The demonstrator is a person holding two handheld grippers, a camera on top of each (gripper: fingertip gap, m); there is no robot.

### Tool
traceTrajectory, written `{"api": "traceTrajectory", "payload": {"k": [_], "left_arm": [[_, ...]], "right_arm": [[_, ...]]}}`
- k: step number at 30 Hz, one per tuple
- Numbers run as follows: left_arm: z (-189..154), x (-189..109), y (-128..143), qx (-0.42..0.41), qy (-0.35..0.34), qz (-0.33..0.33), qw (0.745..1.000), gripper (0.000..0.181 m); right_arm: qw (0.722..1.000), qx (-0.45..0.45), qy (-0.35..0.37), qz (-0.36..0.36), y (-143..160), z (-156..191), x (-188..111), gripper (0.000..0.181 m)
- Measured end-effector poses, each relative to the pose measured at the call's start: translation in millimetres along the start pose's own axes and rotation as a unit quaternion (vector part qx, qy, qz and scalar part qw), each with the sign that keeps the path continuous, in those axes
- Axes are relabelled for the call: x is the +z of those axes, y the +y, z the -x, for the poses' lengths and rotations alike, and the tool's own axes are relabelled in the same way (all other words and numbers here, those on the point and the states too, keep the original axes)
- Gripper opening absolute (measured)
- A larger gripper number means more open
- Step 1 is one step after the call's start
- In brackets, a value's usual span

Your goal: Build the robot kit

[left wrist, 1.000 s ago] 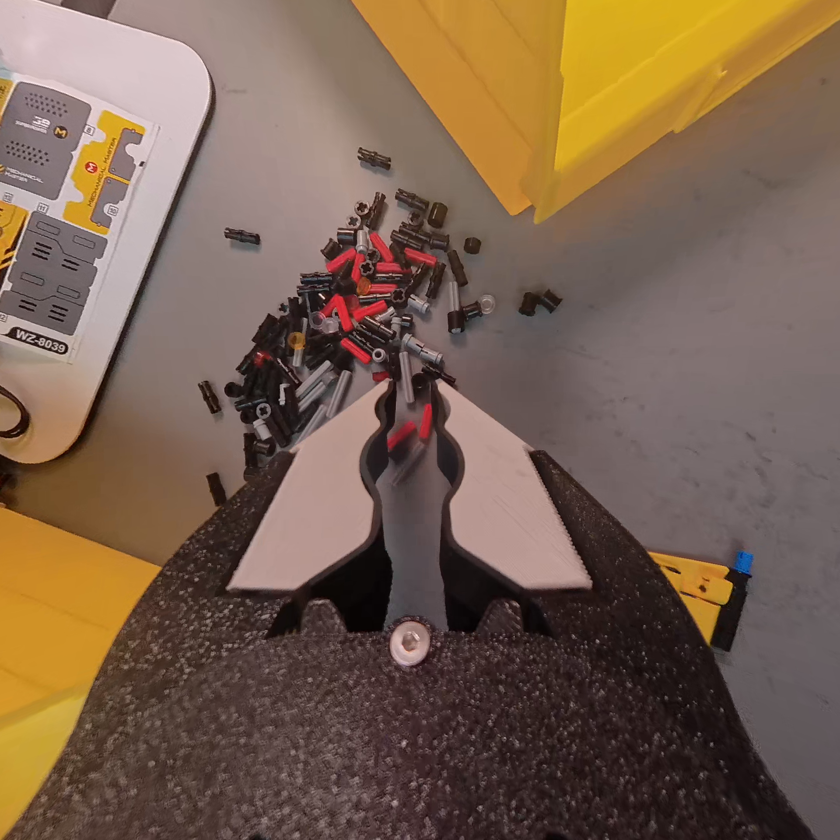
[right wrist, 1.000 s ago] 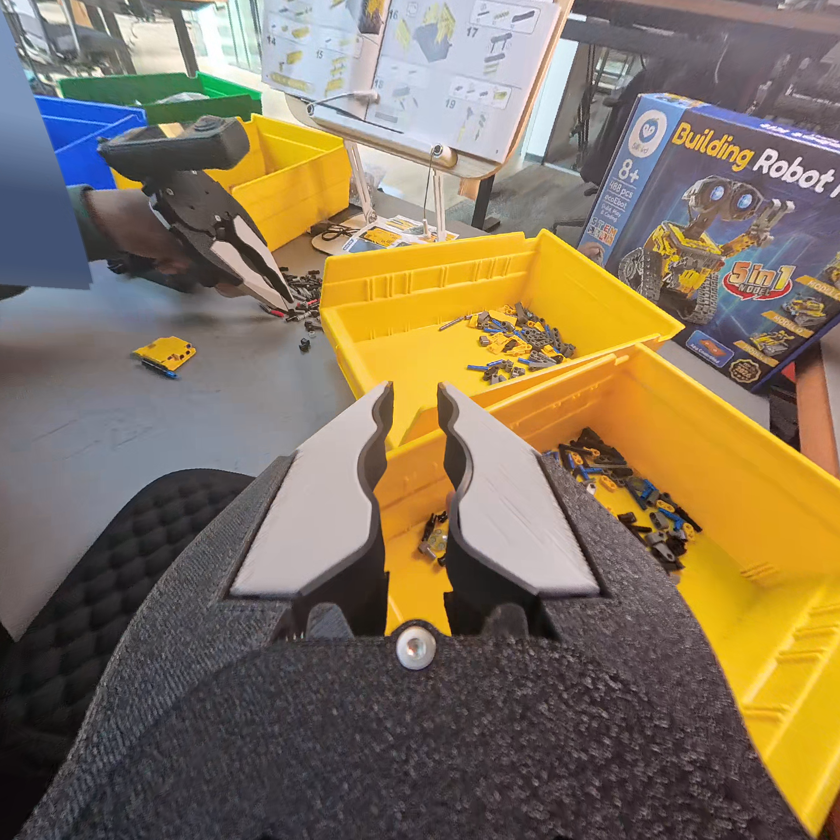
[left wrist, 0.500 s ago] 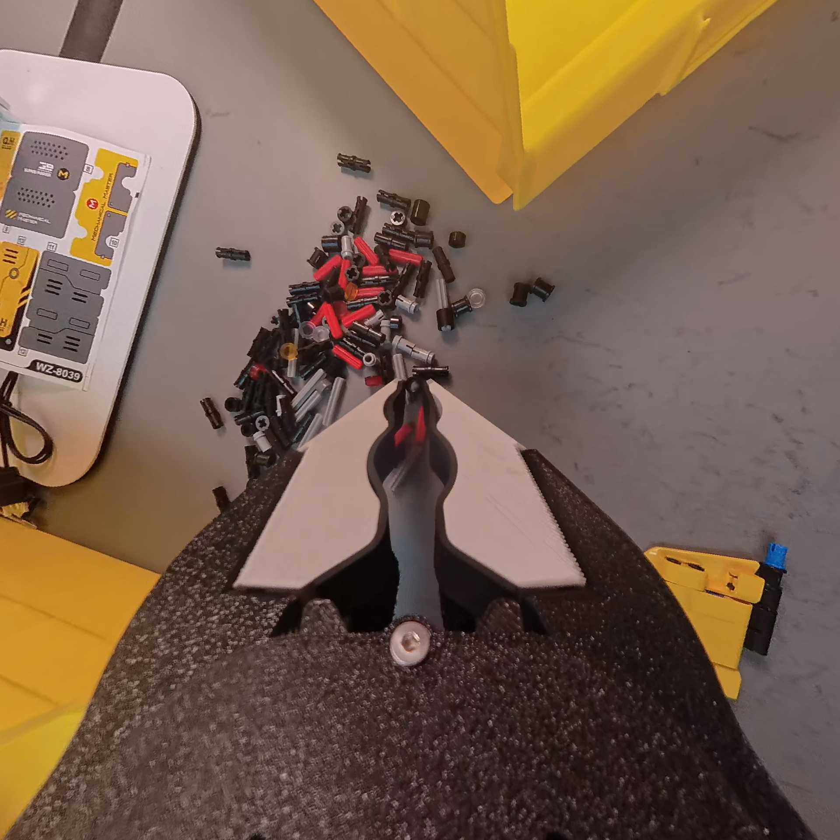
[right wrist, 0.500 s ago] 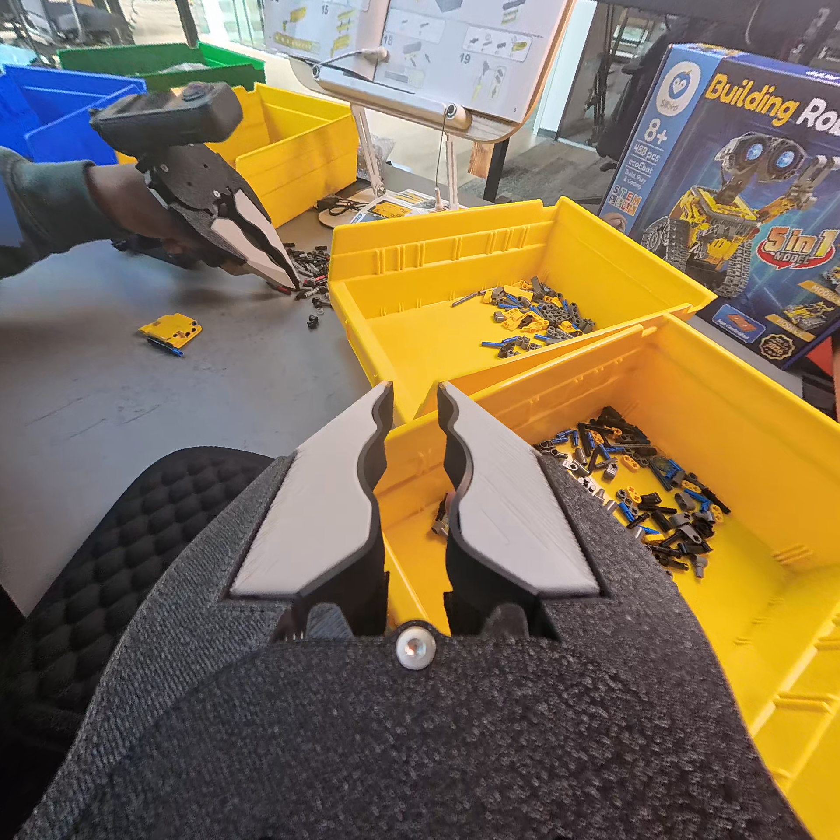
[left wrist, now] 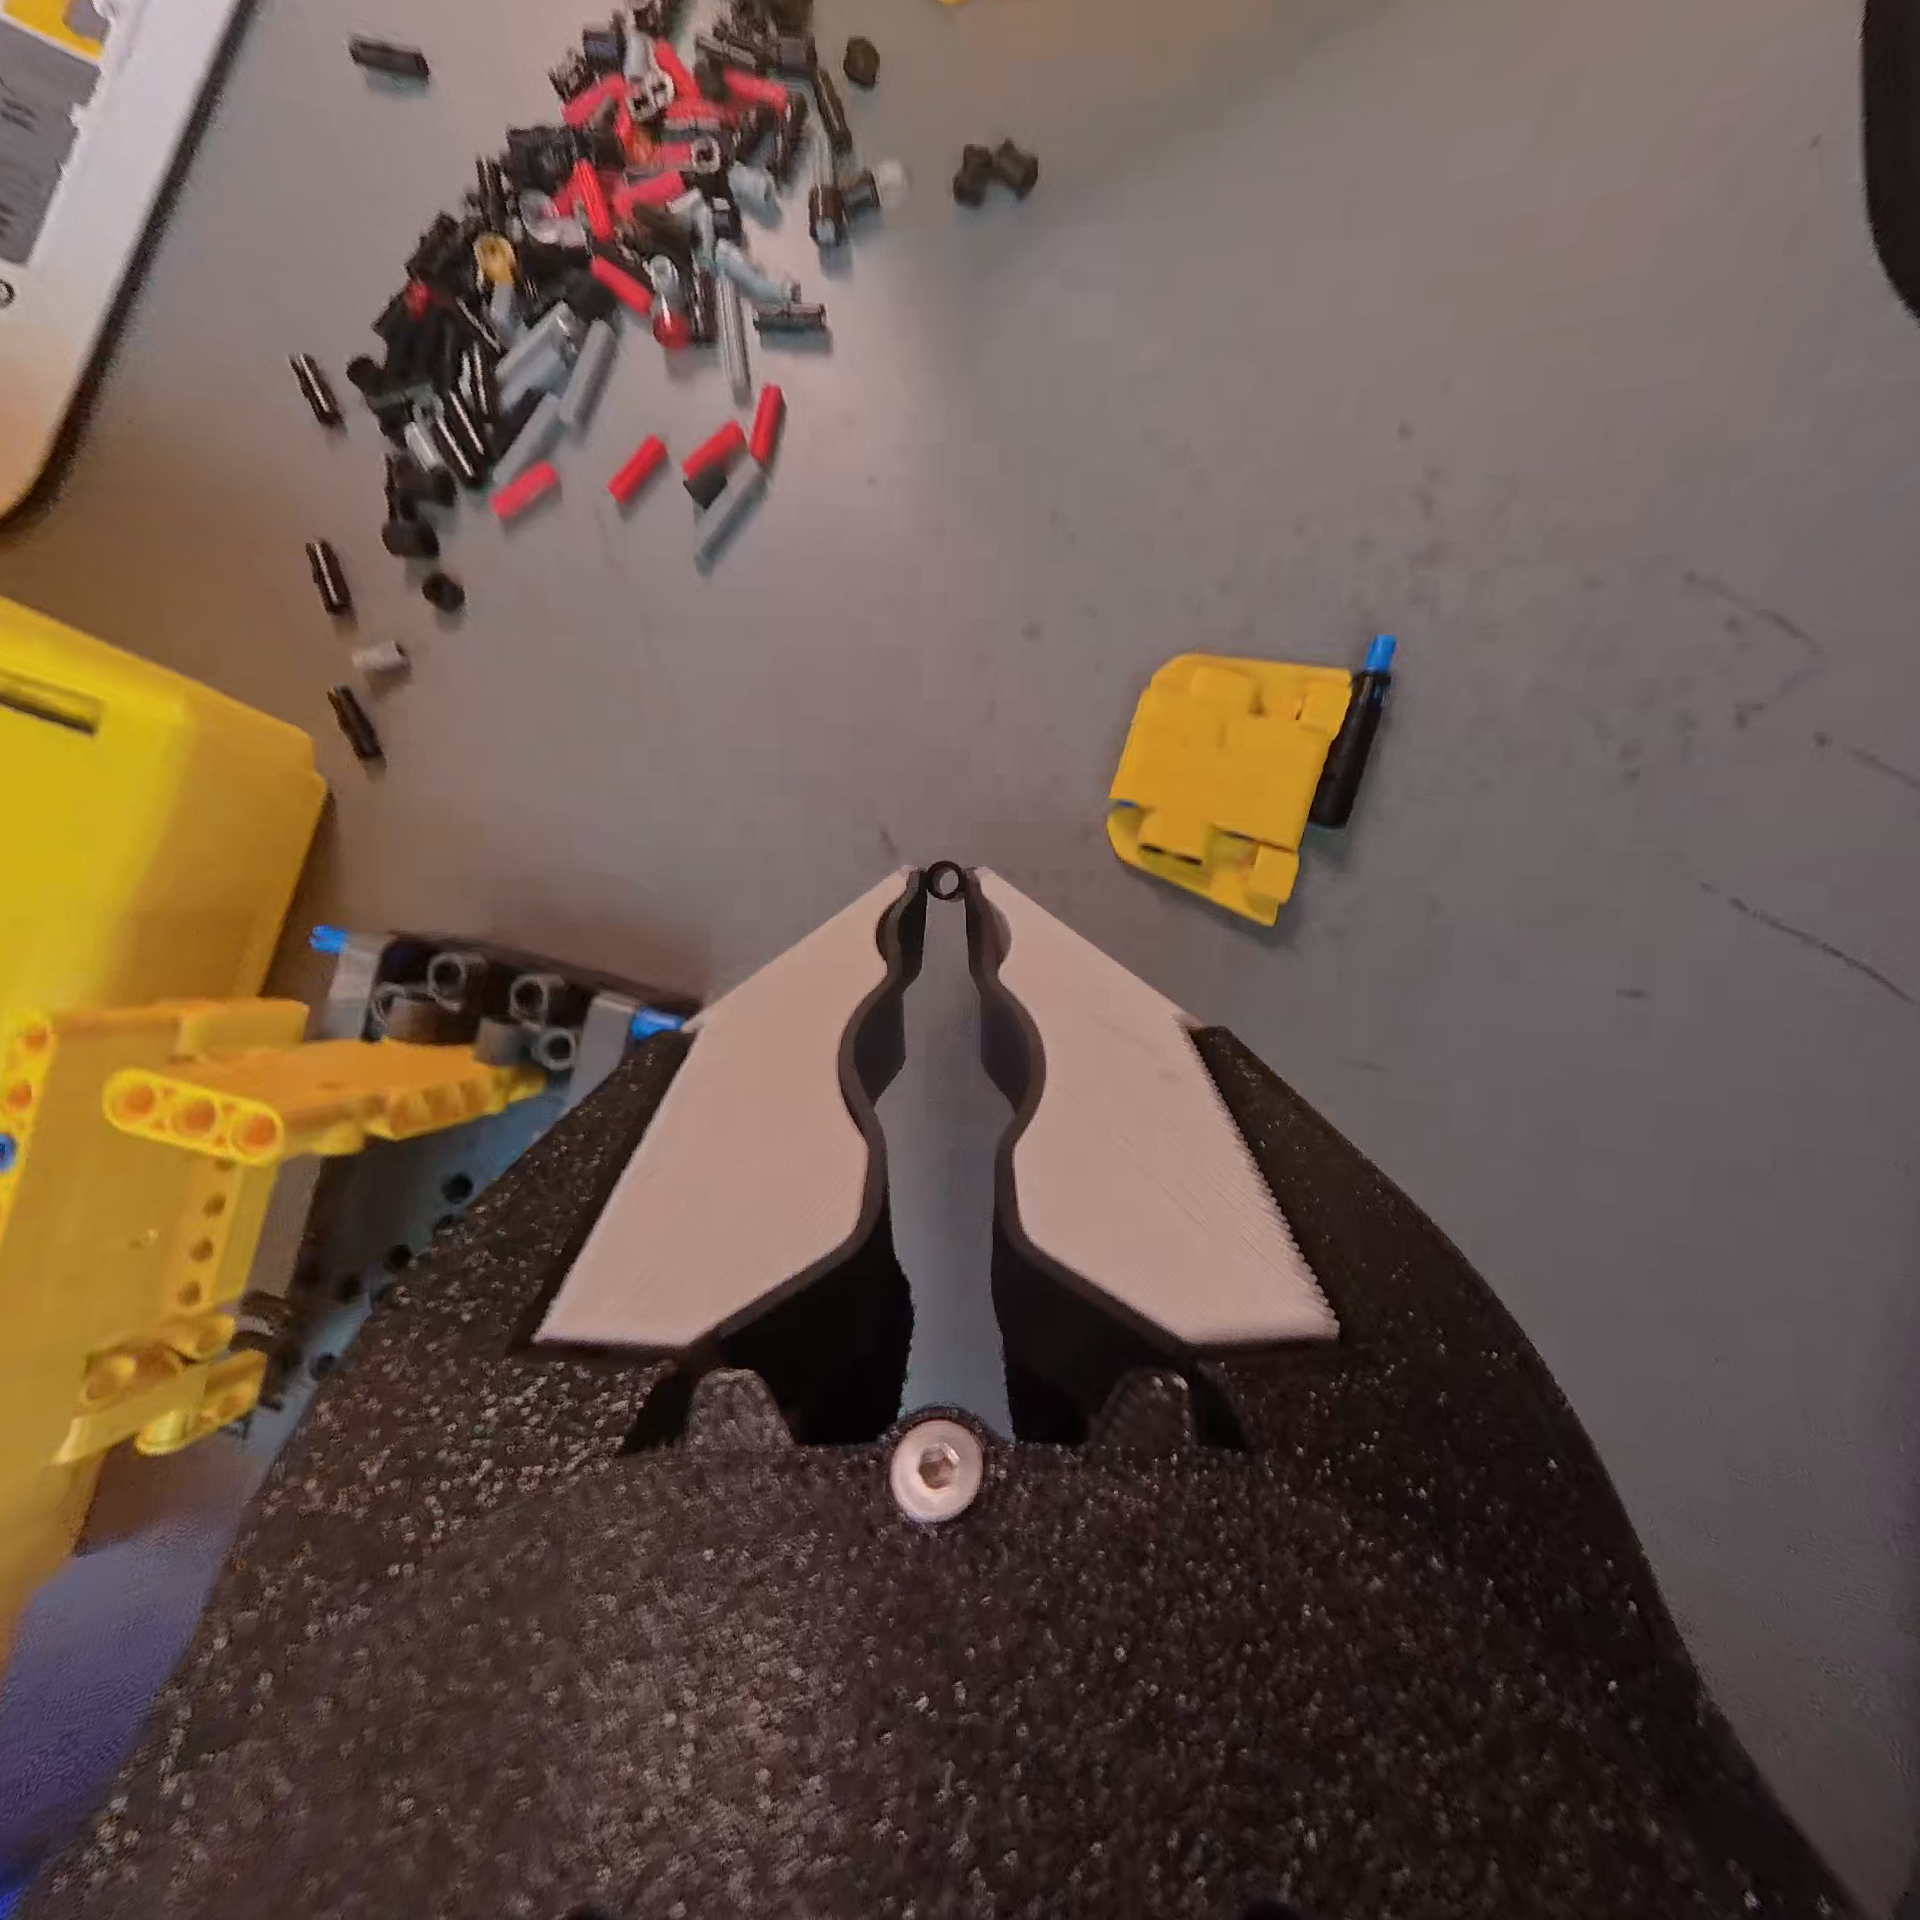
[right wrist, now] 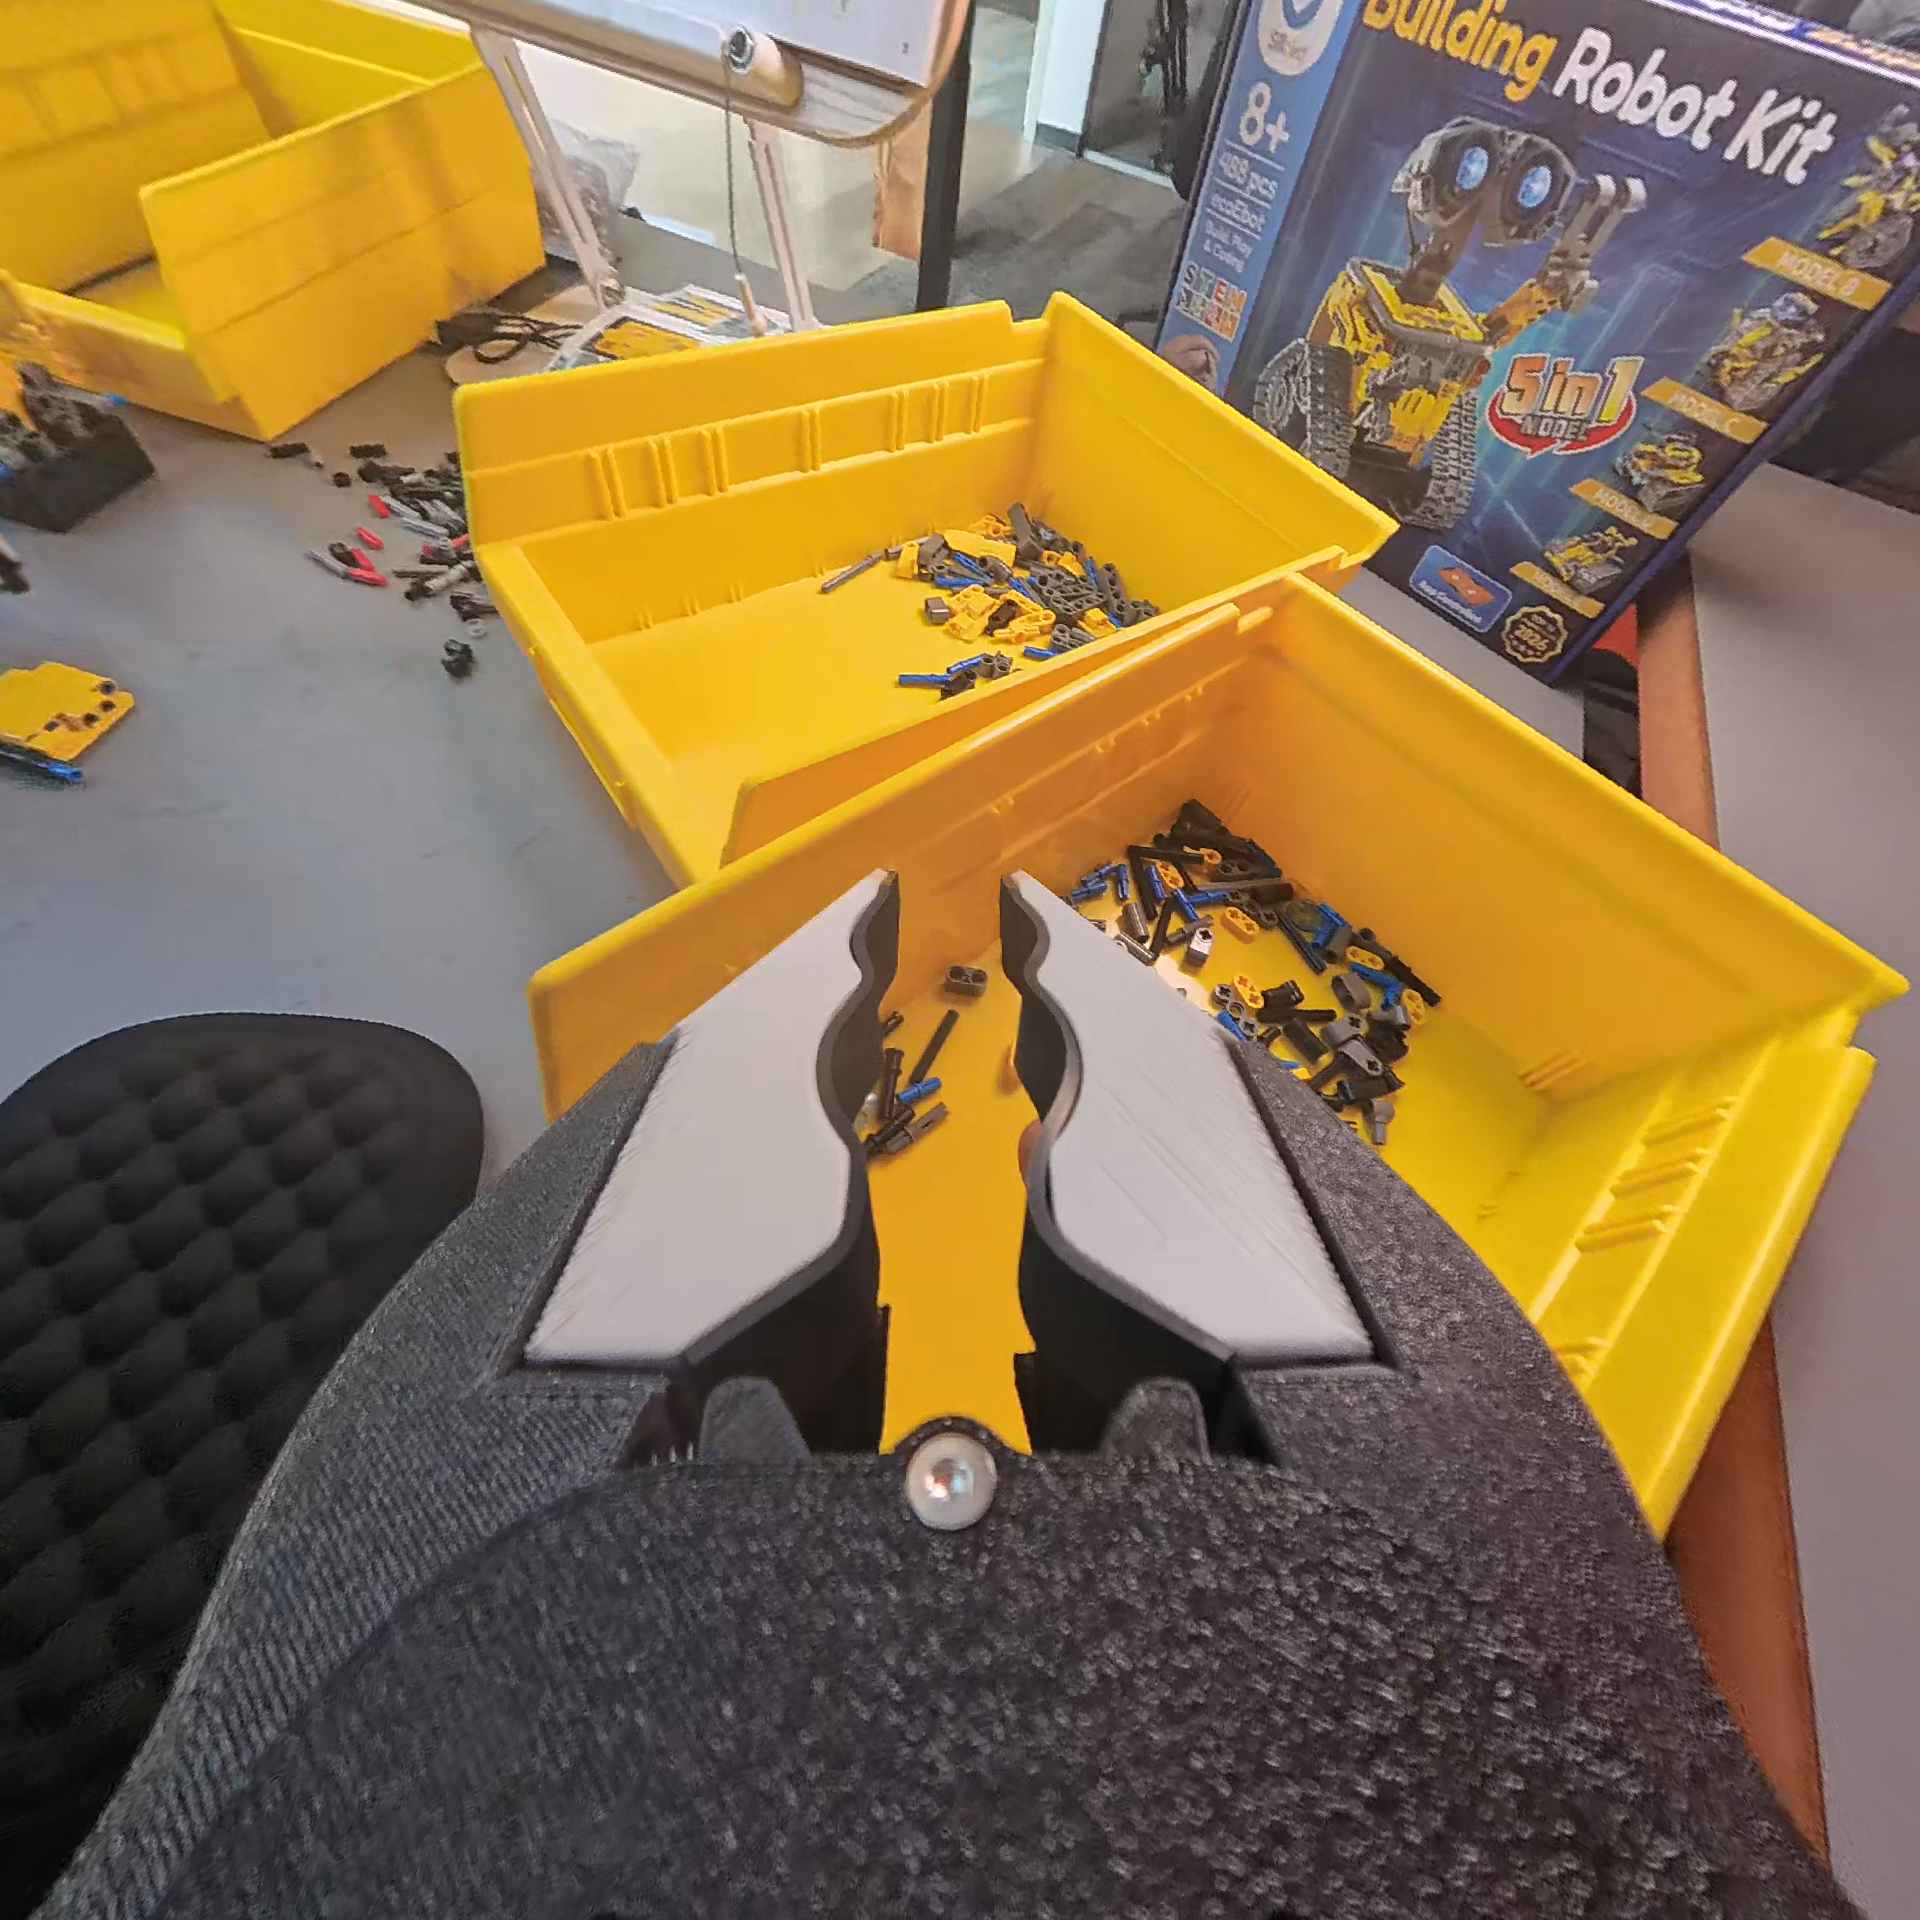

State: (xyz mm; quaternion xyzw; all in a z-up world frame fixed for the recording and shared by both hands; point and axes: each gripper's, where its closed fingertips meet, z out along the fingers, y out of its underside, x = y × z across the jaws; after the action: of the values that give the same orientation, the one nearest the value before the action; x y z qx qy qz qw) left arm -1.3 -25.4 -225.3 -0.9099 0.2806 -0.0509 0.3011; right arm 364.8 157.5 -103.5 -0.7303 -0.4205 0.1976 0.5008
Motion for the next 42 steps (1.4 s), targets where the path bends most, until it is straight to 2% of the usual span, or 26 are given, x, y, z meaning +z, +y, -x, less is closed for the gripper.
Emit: {"api": "traceTrajectory", "payload": {"k": [4,14,18,21,27,30,34,42], "left_arm": [[-4.9,0.4,21.6,-0.002,-0.007,0.013,1.0,0.006],[-7.1,1.2,22.3,0.001,-0.002,-0.015,1.0,0.011],[-5.4,-9.5,11.6,-0.019,-0.001,-0.07,0.997,0.016],[0.4,-25.3,-2.3,-0.044,-0.008,-0.14,0.989,0.02],[34.0,-67.1,-19.5,-0.118,-0.066,-0.296,0.946,0.026],[50.8,-77.5,-14.0,-0.154,-0.089,-0.334,0.926,0.026],[62.1,-82.3,-6.9,-0.178,-0.108,-0.351,0.913,0.026],[66.4,-74.6,-0.4,-0.175,-0.13,-0.335,0.917,0.026]], "right_arm": [[1.0,0.012,0.019,0.011,3.9,-14.6,2.1,0.019],[0.998,0.016,0.042,0.035,10.1,-28.1,8.2,0.019],[0.998,0.014,0.054,0.04,7.9,-39.5,10.0,0.019],[0.996,-0.005,0.073,0.052,5.8,-55.6,12.5,0.019],[0.98,-0.094,0.107,0.141,17.7,-106.5,29.4,0.016],[0.964,-0.139,0.077,0.213,37.7,-119.6,45.0,0.016],[0.947,-0.168,0.007,0.274,58.3,-116.2,68.9,0.015],[0.894,-0.205,-0.127,0.378,97.3,-86.4,97.0,0.015]]}}
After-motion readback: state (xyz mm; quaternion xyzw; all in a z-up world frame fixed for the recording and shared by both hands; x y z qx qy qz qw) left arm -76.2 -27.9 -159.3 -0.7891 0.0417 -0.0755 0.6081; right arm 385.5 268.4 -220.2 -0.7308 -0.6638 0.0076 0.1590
